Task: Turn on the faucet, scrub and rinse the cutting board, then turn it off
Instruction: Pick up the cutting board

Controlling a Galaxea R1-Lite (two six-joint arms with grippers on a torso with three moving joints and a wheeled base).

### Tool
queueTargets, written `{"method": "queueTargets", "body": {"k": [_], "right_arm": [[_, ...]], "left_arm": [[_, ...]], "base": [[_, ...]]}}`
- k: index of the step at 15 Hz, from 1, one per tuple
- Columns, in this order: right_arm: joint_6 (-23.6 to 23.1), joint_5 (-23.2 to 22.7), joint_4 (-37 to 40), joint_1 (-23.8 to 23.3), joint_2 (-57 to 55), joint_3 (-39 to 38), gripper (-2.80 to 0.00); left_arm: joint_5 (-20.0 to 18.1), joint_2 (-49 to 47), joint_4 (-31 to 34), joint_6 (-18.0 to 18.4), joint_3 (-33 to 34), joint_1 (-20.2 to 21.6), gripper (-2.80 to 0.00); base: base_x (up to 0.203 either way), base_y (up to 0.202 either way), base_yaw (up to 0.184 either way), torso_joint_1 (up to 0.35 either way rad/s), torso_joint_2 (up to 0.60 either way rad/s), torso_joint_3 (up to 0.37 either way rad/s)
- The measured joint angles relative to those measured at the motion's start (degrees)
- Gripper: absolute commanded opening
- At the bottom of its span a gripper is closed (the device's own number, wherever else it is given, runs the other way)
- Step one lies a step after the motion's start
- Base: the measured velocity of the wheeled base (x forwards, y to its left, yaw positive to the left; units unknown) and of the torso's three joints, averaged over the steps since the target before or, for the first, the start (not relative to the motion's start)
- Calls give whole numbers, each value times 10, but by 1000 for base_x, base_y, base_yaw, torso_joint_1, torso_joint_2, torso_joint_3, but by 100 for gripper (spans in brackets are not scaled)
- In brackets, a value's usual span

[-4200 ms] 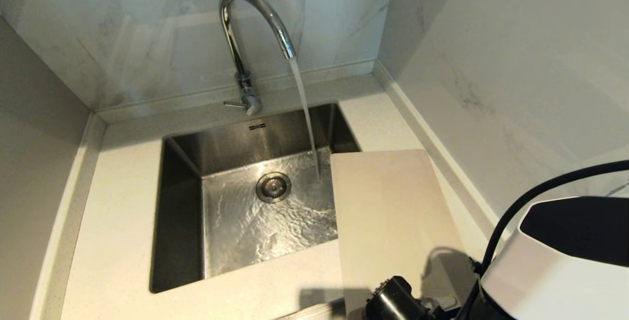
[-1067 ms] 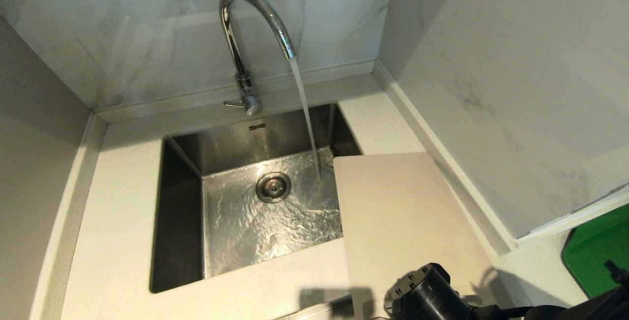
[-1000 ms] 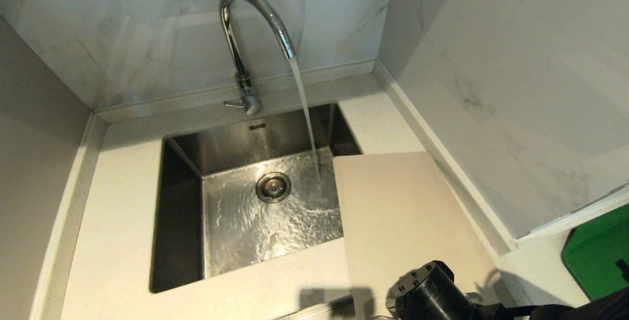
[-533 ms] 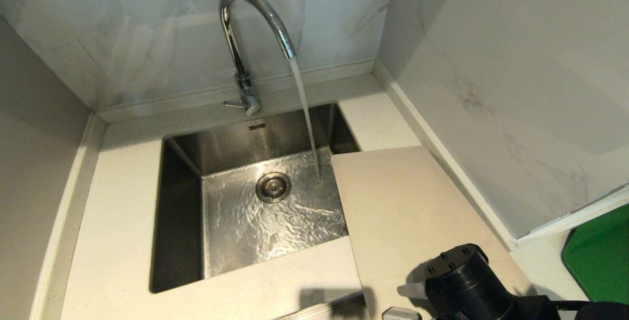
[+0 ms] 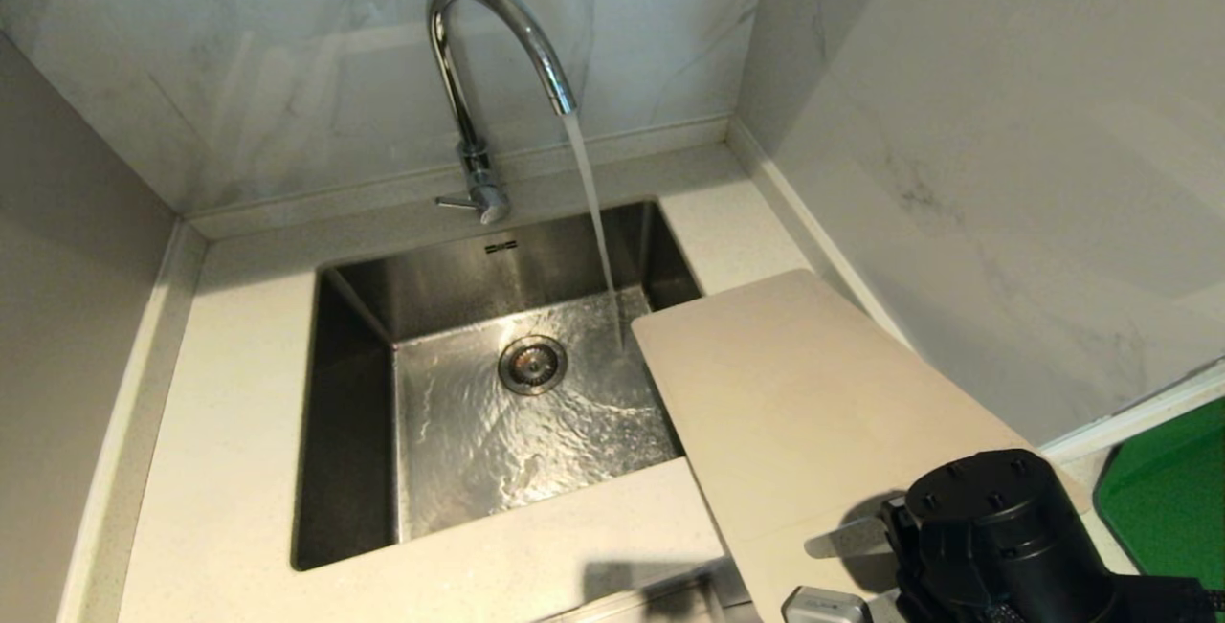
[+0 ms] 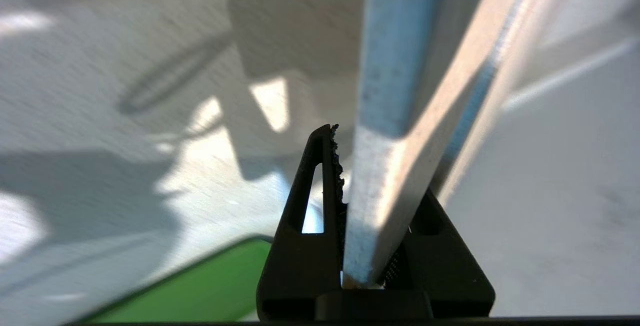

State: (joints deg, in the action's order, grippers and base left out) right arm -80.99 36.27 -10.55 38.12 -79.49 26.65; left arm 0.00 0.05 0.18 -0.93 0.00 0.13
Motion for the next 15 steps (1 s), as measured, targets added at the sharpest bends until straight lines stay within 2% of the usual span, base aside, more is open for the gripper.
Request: {"method": "queueTargets", "body": {"k": [4, 15], "right_arm": [[-31, 0, -1, 0, 37, 9, -280], [-29, -33, -1, 1, 116, 25, -280]], "left_arm": [[0, 0, 0, 0, 0, 0, -280], [0, 0, 0, 0, 0, 0, -280]], "base": [[0, 0, 0, 0, 0, 0], [0, 0, 0, 0, 0, 0]]}}
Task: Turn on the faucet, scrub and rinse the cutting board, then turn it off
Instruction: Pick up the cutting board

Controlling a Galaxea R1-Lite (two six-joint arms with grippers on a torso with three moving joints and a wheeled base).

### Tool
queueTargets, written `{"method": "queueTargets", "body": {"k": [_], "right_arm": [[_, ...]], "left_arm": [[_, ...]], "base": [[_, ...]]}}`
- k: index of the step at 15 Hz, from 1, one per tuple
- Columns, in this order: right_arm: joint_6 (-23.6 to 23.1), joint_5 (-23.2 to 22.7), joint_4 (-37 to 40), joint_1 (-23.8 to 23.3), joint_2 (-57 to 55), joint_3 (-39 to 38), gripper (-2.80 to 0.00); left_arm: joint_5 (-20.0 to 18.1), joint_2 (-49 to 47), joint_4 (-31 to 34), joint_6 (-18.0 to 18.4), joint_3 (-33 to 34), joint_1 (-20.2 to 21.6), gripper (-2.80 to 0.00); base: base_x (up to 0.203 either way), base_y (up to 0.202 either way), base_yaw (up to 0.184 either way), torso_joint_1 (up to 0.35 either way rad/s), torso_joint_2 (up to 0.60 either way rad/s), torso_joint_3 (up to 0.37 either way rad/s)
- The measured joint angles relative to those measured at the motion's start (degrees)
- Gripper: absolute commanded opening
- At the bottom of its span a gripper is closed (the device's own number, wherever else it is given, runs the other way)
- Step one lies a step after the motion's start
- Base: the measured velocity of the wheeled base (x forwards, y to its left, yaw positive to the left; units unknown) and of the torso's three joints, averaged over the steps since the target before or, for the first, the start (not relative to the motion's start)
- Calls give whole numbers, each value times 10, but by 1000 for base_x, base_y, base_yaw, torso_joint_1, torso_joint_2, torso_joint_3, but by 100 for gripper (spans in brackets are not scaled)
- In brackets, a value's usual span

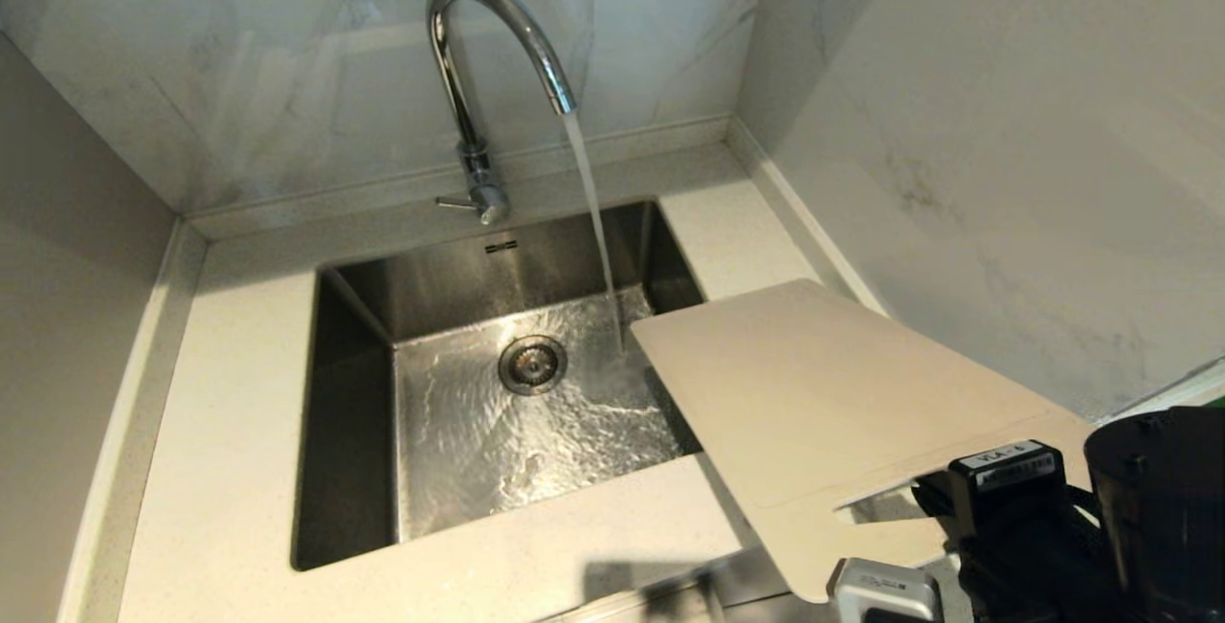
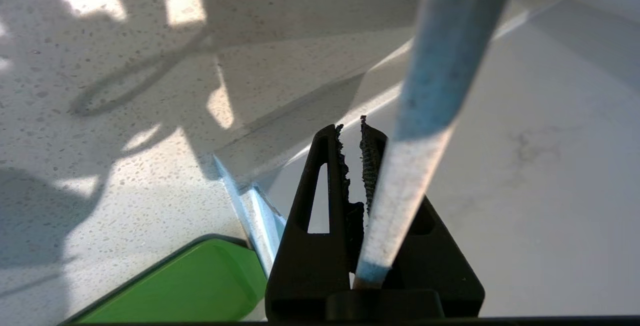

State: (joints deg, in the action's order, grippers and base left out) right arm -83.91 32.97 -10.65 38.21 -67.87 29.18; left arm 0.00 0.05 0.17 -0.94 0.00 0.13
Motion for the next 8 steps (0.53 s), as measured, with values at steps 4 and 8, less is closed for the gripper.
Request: {"method": "queueTargets", "body": {"k": [4, 8], "right_arm": [[0, -2, 0, 0, 15, 9, -280], [-1, -26, 0, 0, 23, 17, -280]], "left_arm": [[0, 0, 0, 0, 0, 0, -280], [0, 0, 0, 0, 0, 0, -280]], "base": [[0, 0, 0, 0, 0, 0], [0, 0, 0, 0, 0, 0]]}}
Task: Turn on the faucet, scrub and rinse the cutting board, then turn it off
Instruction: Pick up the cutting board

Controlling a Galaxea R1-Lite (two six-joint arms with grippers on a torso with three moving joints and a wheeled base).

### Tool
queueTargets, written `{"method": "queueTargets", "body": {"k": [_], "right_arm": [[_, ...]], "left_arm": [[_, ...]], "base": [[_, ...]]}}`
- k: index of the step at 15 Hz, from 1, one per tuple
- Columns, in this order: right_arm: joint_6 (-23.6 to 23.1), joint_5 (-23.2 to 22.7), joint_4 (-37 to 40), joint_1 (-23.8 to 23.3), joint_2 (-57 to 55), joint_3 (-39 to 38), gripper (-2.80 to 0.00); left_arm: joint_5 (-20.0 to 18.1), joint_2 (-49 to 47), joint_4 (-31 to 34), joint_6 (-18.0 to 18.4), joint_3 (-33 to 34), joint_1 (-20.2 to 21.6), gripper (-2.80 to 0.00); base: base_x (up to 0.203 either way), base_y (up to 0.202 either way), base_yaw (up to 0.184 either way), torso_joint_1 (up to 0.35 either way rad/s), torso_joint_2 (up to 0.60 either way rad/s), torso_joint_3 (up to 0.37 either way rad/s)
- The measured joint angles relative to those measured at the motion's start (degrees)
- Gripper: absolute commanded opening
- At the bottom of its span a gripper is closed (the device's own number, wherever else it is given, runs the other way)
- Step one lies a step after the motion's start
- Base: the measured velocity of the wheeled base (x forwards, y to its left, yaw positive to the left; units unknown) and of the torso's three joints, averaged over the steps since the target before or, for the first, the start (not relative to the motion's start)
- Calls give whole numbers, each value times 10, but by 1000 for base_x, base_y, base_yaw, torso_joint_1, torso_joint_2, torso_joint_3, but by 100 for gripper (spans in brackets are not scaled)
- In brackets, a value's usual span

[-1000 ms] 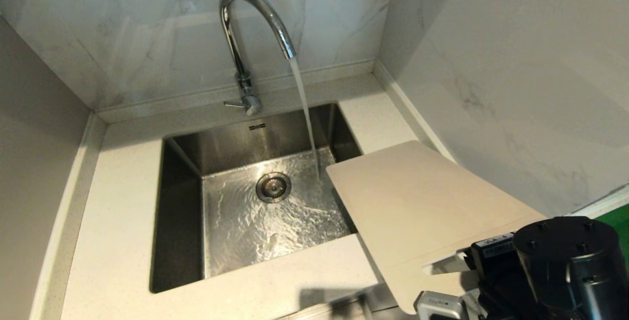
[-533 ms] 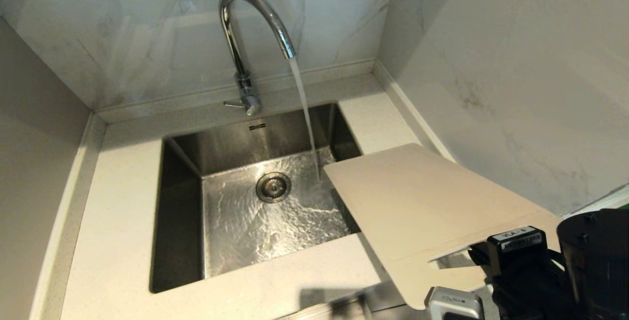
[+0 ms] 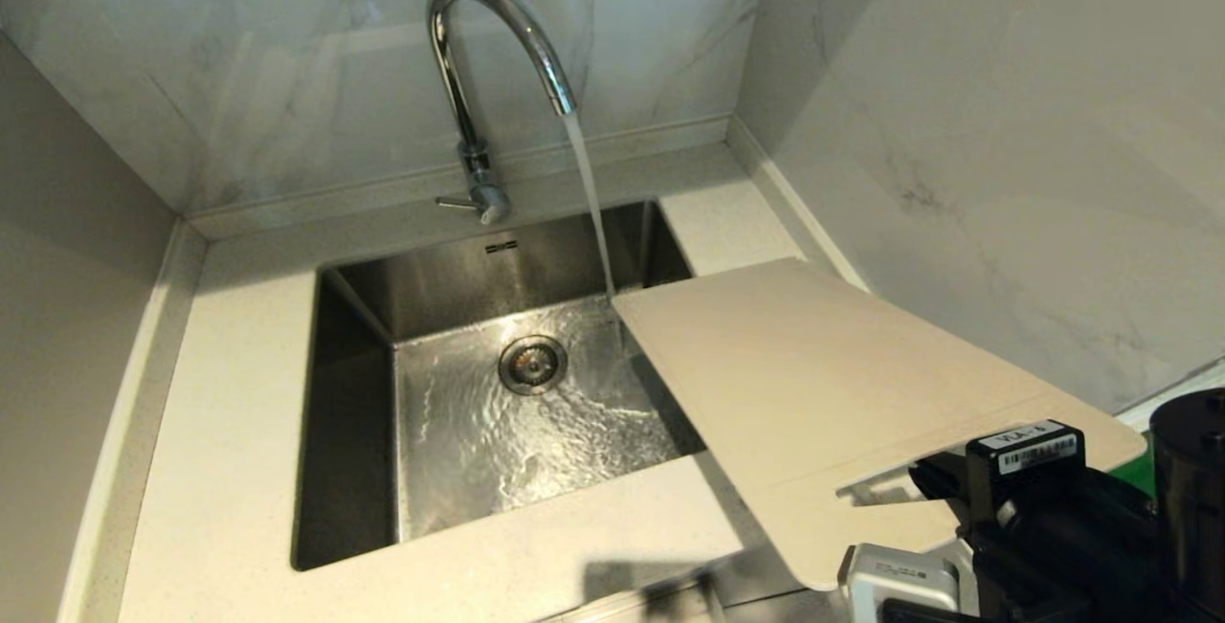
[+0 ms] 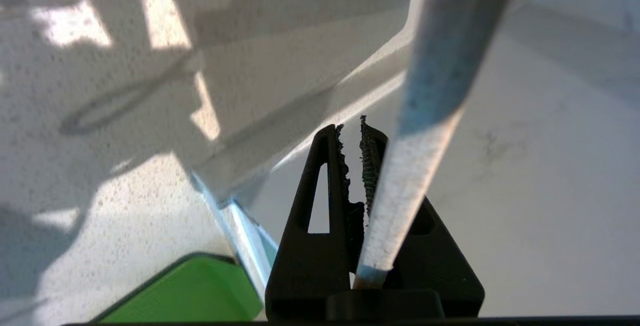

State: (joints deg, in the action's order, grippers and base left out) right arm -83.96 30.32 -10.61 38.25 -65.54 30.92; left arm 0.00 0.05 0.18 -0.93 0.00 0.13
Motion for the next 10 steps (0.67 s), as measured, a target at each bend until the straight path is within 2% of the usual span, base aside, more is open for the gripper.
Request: {"method": "queueTargets", "body": {"k": [4, 10], "right_arm": [[0, -5, 1, 0, 4, 1, -280], [-2, -63, 5, 0, 15, -3, -280]], "left_arm": [[0, 0, 0, 0, 0, 0, -280], [0, 0, 0, 0, 0, 0, -280]], "base": [[0, 0, 0, 0, 0, 0], [0, 0, 0, 0, 0, 0]]}}
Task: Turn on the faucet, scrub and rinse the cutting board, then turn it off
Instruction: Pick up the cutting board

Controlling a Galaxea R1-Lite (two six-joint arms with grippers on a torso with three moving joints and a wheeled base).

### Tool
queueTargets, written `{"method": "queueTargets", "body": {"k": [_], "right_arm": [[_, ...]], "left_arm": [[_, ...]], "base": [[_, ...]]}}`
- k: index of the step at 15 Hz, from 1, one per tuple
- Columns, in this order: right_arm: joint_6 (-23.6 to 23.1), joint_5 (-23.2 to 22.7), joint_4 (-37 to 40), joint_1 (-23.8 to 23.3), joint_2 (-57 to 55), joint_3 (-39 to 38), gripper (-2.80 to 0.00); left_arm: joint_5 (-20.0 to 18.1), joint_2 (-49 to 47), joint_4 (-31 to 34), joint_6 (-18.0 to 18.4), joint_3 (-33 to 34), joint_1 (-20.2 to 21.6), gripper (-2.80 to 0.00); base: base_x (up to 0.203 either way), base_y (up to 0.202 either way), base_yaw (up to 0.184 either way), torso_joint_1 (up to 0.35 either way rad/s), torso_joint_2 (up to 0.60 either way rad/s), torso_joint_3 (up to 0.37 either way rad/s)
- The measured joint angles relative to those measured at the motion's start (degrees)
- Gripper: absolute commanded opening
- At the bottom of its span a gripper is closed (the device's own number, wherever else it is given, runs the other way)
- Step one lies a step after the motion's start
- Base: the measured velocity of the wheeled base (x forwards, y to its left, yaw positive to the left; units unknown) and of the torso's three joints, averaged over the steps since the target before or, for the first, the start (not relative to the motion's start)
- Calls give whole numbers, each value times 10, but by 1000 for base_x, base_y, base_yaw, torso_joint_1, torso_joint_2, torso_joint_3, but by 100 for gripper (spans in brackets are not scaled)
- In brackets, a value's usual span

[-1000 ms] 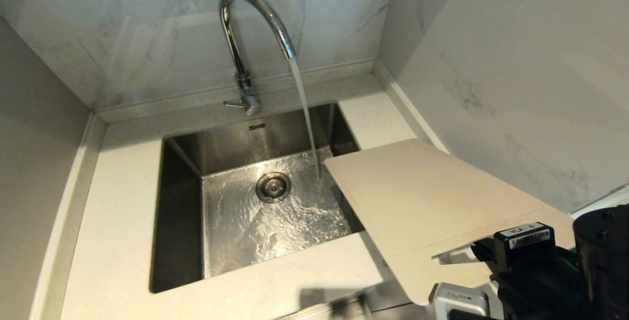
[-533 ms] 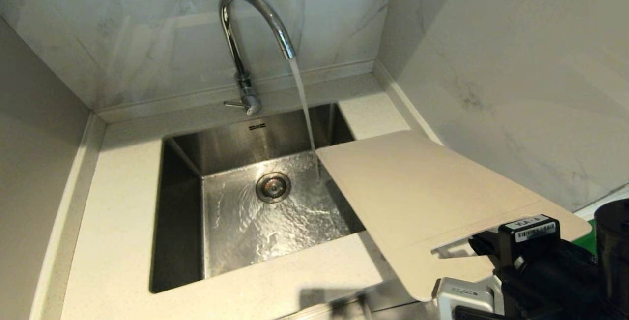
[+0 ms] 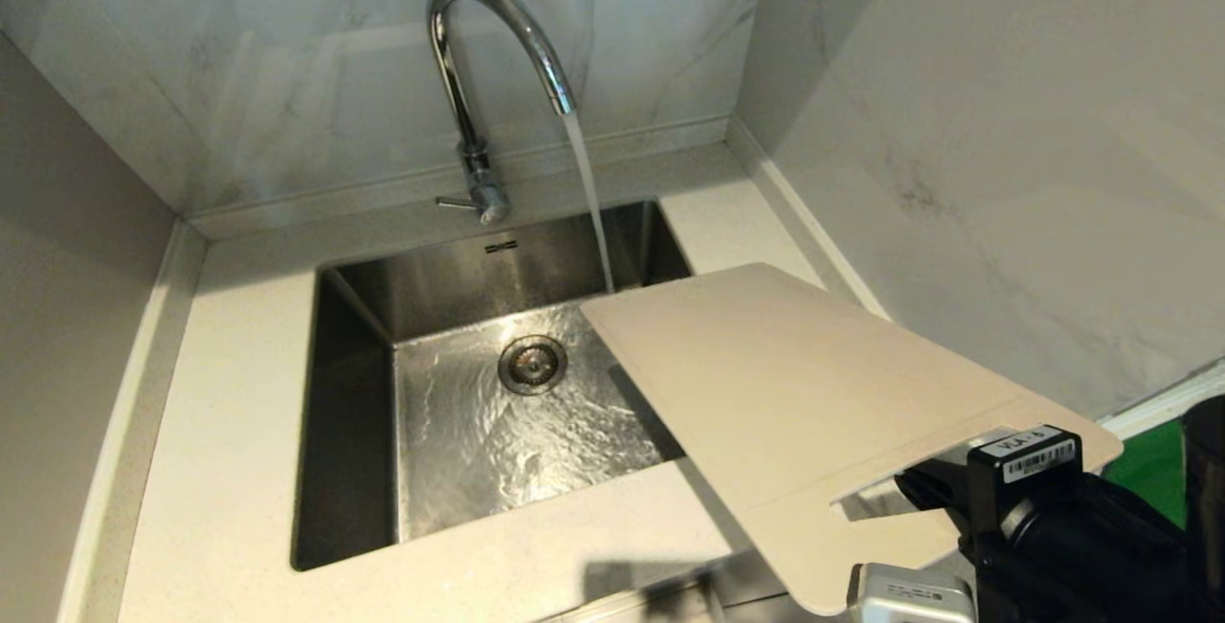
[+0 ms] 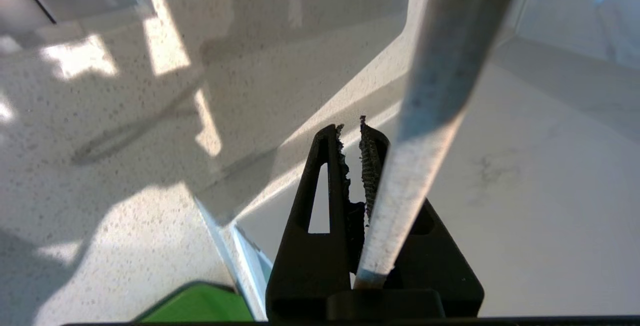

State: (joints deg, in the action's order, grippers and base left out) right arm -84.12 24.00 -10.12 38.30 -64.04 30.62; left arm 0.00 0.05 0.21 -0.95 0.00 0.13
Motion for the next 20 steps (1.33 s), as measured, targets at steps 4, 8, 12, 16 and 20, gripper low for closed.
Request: {"method": "queueTargets", "body": {"k": [4, 8, 12, 16, 20], "right_arm": [[-2, -7, 10, 0, 10, -6, -280], [-2, -18, 10, 0, 12, -10, -280], [-2, -37, 10, 0, 16, -10, -280], [-3, -52, 11, 0, 18, -11, -280], [-22, -52, 12, 0, 25, -11, -280]], "left_arm": [[0, 0, 0, 0, 0, 0, -280], [0, 0, 0, 0, 0, 0, -280], [0, 0, 0, 0, 0, 0, -280], [0, 0, 0, 0, 0, 0, -280], [0, 0, 0, 0, 0, -1, -280]], "base": [[0, 0, 0, 0, 0, 0], [0, 0, 0, 0, 0, 0], [0, 0, 0, 0, 0, 0], [0, 0, 0, 0, 0, 0], [0, 0, 0, 0, 0, 0]]}}
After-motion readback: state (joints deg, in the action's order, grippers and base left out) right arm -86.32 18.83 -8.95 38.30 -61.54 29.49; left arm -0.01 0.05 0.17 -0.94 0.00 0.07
